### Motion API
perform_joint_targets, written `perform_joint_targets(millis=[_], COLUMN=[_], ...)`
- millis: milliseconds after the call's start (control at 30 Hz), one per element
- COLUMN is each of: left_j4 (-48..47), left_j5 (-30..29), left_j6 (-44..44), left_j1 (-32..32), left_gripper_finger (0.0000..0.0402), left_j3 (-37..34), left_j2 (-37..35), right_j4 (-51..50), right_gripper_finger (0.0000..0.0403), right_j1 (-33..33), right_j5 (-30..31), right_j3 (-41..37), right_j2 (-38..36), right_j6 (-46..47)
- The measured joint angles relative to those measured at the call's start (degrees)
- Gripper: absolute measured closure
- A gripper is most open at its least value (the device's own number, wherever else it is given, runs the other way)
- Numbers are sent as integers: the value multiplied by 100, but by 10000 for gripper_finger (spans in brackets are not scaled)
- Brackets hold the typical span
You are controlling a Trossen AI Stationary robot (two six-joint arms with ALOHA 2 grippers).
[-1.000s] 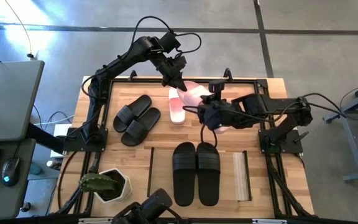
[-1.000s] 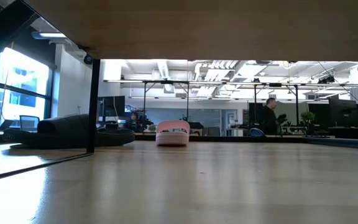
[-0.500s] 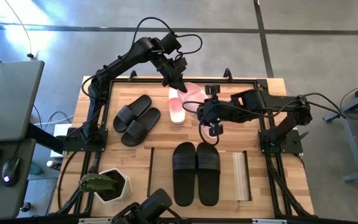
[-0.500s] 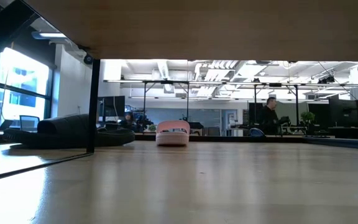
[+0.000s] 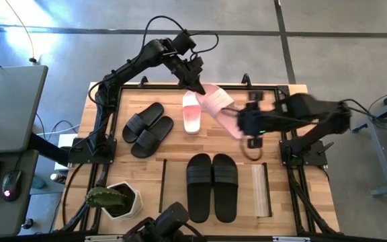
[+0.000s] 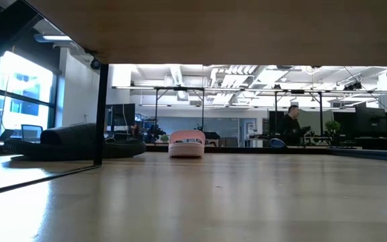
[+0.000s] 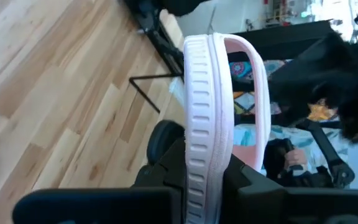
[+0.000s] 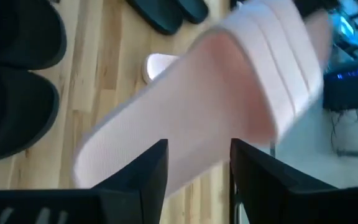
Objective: Pick and place slides into the shelf
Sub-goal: Put the pink slipper under the shelf
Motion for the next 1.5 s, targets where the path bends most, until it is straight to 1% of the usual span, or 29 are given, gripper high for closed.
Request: perform_joint_targets(millis=[133, 267, 467, 633, 867, 967, 1167, 1333, 1500], left_j4=[319, 668, 903, 864, 818, 641, 59, -171, -307], left_j5=[51, -82, -422, -761, -772, -867, -1533, -1722, -1817], left_j6=[-17, 36, 451, 709, 715, 861, 1376, 1601, 1860], left_j1=[-10, -85, -372, -642, -844, -890, -955, -1016, -1181], left_gripper_finger=[379, 379, 379, 379, 379, 379, 379, 379, 379], left_j3=[-1, -1, -1, -1, -1, -1, -1, -1, 3], left_j2=[201, 406, 796, 1135, 1415, 1490, 1501, 1500, 1570], right_j4=[9, -12, -11, -6, 3, -2, 0, 200, 317], right_gripper_finger=[238, 238, 238, 238, 238, 238, 238, 238, 238], right_j1=[78, 78, 76, 51, 50, 49, 49, 47, 47], right_j5=[95, 211, 316, 332, 270, 221, 52, -273, -576], right_j3=[0, 4, 4, 4, -61, -323, -1082, -1618, -1801], right_j2=[-614, -1136, -1580, -1588, -1454, -1455, -1460, -1467, -1528], right_j6=[650, 1257, 1427, 1383, 1376, 1396, 1585, 1696, 1809])
